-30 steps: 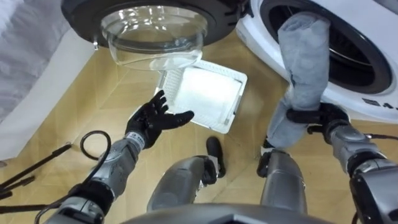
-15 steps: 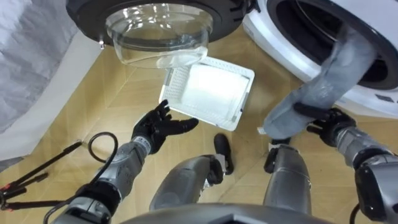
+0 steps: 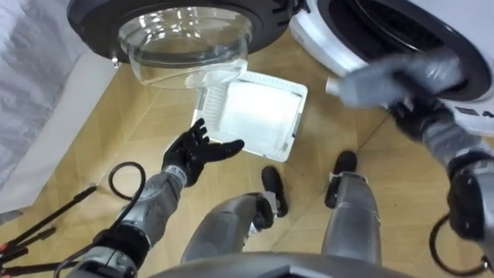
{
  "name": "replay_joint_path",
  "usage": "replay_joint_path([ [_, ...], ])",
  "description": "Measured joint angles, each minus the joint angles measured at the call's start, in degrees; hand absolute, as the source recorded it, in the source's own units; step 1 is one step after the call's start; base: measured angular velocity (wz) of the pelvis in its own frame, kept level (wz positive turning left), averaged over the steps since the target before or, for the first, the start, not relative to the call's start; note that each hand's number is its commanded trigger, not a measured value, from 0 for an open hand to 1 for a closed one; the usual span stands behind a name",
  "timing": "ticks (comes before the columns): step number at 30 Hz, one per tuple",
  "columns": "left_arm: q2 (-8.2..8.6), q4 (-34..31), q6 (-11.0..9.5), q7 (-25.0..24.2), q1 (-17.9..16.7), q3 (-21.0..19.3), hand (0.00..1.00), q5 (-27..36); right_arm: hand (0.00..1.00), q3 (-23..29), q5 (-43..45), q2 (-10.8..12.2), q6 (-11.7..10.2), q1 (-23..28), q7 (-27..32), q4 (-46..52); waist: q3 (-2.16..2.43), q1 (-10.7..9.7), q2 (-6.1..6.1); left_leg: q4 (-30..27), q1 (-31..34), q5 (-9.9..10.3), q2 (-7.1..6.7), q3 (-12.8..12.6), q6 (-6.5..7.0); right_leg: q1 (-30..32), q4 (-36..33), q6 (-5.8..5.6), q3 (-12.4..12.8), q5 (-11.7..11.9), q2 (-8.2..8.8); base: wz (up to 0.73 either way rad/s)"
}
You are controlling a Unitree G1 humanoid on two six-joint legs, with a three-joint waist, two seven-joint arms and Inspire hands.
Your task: Put towel into washing machine
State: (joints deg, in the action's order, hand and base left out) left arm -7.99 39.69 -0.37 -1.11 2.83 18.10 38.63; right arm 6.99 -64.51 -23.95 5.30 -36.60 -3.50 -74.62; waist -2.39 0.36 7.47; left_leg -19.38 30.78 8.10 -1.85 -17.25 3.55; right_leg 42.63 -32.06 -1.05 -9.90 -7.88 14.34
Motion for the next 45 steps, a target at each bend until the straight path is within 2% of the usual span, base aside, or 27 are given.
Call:
replay_joint_path([
  [1, -0.16, -1.3, 0.0, 0.5, -0.7, 0.1, 0.00, 0.0, 1.00, 1.0, -4.6, 0.2, 1.3, -1.0, 0.6, 0.4, 0.04, -0.1, -0.59, -0.1, 0.0, 0.0, -0.01, -0.3, 0.00, 0.3, -0.4, 0.07, 0.4, 0.0, -0.04, 0.00],
  [2, -0.14, -2.4, 0.0, 0.6, -1.3, 0.1, 0.00, 0.0, 0.65, 1.1, -5.7, 0.4, 2.2, -1.9, 1.5, 0.8, -0.01, -0.2, -0.96, -0.1, 0.0, 0.0, -0.15, -0.8, 0.02, 0.7, -1.0, 0.07, 0.7, -0.2, 0.20, 0.00],
  [3, -0.15, -2.9, 0.0, 0.6, -1.7, 0.0, 0.00, 0.0, 0.00, 1.3, -5.9, 0.3, 2.7, -2.4, 2.2, 0.9, 0.00, -0.5, -1.25, -0.1, 0.1, 0.0, -0.32, -1.0, 0.08, 1.1, -1.6, 0.05, 0.9, -0.3, 0.44, 0.05],
  [5, -0.28, -6.2, -0.1, 1.0, -3.9, -0.2, 0.00, -2.0, 0.00, 1.6, -7.4, 0.3, 5.7, -4.3, 5.3, 1.9, 0.04, -2.3, -1.89, -0.7, 1.1, -0.1, -1.15, -1.5, 0.40, 2.9, -3.8, -0.16, 1.9, -0.9, 1.55, 0.12],
  [7, 0.09, -8.2, -0.1, 0.9, -5.4, -1.0, 0.00, -4.8, 0.00, 1.7, -7.8, 0.3, 7.3, -6.0, 7.7, 2.1, 0.05, -3.2, -1.98, -1.8, 2.4, 0.0, -1.37, -1.5, 0.56, 4.0, -4.7, -0.19, 2.0, -0.9, 2.05, 0.11],
  [9, 0.91, -8.5, -0.1, 1.0, -6.2, -2.5, 0.00, -7.0, 0.00, 3.7, -9.1, 0.4, 8.7, -7.4, 10.5, 2.1, 0.09, -4.2, -1.93, -2.9, 3.2, 0.1, -1.56, -1.4, 0.82, 4.6, -5.0, -0.27, 1.8, -1.0, 2.65, 0.14],
  [10, 0.94, -9.1, -0.1, 1.1, -6.8, -3.2, 0.00, -7.2, 0.00, 4.4, -11.1, 0.4, 9.6, -8.5, 12.2, 1.6, 0.10, -4.7, -1.91, -3.9, 3.9, 0.5, -1.43, -1.4, 1.46, 4.8, -5.4, -0.32, 1.8, -1.0, 2.70, 0.16],
  [12, 1.48, -9.1, 0.0, 1.6, -7.0, -4.0, 0.00, -7.7, 0.00, 7.3, -12.1, 0.4, 9.8, -10.0, 14.9, 0.6, 0.12, -5.1, -1.85, -4.9, 4.8, 0.9, -1.52, -1.4, 1.99, 5.5, -6.1, -0.53, 1.6, -1.1, 3.20, 0.16],
  [14, 2.35, -9.1, 0.4, 2.3, -7.1, -4.7, 0.00, -7.9, 0.00, 10.5, -13.0, 0.2, 9.7, -10.7, 17.3, 0.6, 0.12, -5.2, -1.85, -6.4, 6.1, 1.4, -1.54, -1.4, 2.57, 6.1, -6.8, -0.85, 1.4, -1.3, 3.68, 0.15],
  [17, 2.33, -9.1, 1.8, 2.2, -7.3, -4.7, 0.00, -8.3, 0.00, 12.4, -14.6, 0.1, 9.1, -11.2, 18.4, 0.6, 0.13, -5.1, -1.83, -8.2, 7.2, 2.3, -1.31, -1.5, 2.85, 6.8, -7.8, -1.09, 1.4, -1.4, 3.84, 0.01],
  [21, 2.31, -9.2, 2.9, 2.2, -6.9, -4.7, 0.00, -8.4, 0.00, 12.7, -16.6, 0.1, 8.2, -11.5, 18.4, 0.5, 0.13, -5.1, -1.83, -8.6, 7.7, 2.5, -1.31, -1.6, 2.96, 7.3, -7.8, -1.13, 1.5, -1.5, 4.01, 0.00],
  [24, 2.31, -9.3, 2.9, 2.2, -6.4, -4.7, 0.00, -9.3, 0.00, 12.8, -16.6, 0.1, 8.1, -11.5, 18.3, 0.5, 0.13, -4.9, -1.83, -8.4, 7.6, 2.5, -1.35, -1.8, 2.96, 7.4, -7.7, -1.15, 1.7, -1.4, 3.96, -0.02],
  [28, 2.28, -9.3, 2.9, 2.2, -5.0, -4.3, 0.00, -9.5, 0.00, 12.5, -17.5, 0.1, 6.8, -11.5, 15.2, -0.8, 0.13, -3.5, -1.82, -8.0, 7.4, 2.5, -0.68, -2.3, 2.96, 7.1, -6.4, -1.03, 1.9, -0.5, 2.99, -0.13],
  [30, 2.30, -9.3, 2.9, 2.0, -4.4, -4.1, 0.00, -9.5, 0.00, 12.5, -19.1, 0.1, 4.9, -11.2, 14.8, -1.0, 0.09, -2.4, -1.65, -7.9, 6.9, 2.5, -0.24, -2.7, 2.96, 6.4, -5.6, -0.96, 1.8, 0.0, 2.49, -0.17],
  [32, 2.09, -9.2, 2.9, 1.8, -3.8, -4.4, 0.00, -9.4, 0.00, 12.5, -19.7, 0.1, 3.4, -9.7, 13.8, -1.0, 0.10, -1.3, -1.62, -7.7, 5.9, 2.6, -0.01, -2.8, 2.85, 5.2, -5.4, -0.96, 1.6, 0.0, 2.26, -0.05],
  [36, 1.66, -9.0, 2.9, 1.5, -3.4, -4.3, 0.00, -8.9, 0.00, 12.5, -20.7, 0.1, 1.7, -7.5, 12.0, -1.0, 0.07, 0.1, -1.57, -6.9, 4.2, 2.7, 0.23, -2.7, 2.62, 3.4, -4.2, -0.94, 1.2, 0.0, 1.90, -0.03],
  [42, 1.78, -7.1, 2.7, 1.5, -3.2, -4.3, 0.00, -8.9, 0.00, 12.5, -21.1, 0.4, 1.6, -2.0, 10.3, -1.0, -0.03, 0.7, -1.58, -2.8, -1.2, 2.4, 0.41, -2.6, 2.09, -2.7, -0.7, -1.36, -0.8, -0.2, 1.30, 0.03],
  [45, 1.51, -4.4, 2.6, 1.5, -2.7, -4.5, 0.00, -11.5, 0.00, 12.4, -19.6, 1.6, 1.5, 2.6, 8.2, -1.0, -0.05, 0.8, -1.64, -0.7, -4.8, 2.2, 0.81, -1.9, 1.86, -7.5, 2.7, -1.86, -2.4, 0.0, 0.35, 0.02],
])
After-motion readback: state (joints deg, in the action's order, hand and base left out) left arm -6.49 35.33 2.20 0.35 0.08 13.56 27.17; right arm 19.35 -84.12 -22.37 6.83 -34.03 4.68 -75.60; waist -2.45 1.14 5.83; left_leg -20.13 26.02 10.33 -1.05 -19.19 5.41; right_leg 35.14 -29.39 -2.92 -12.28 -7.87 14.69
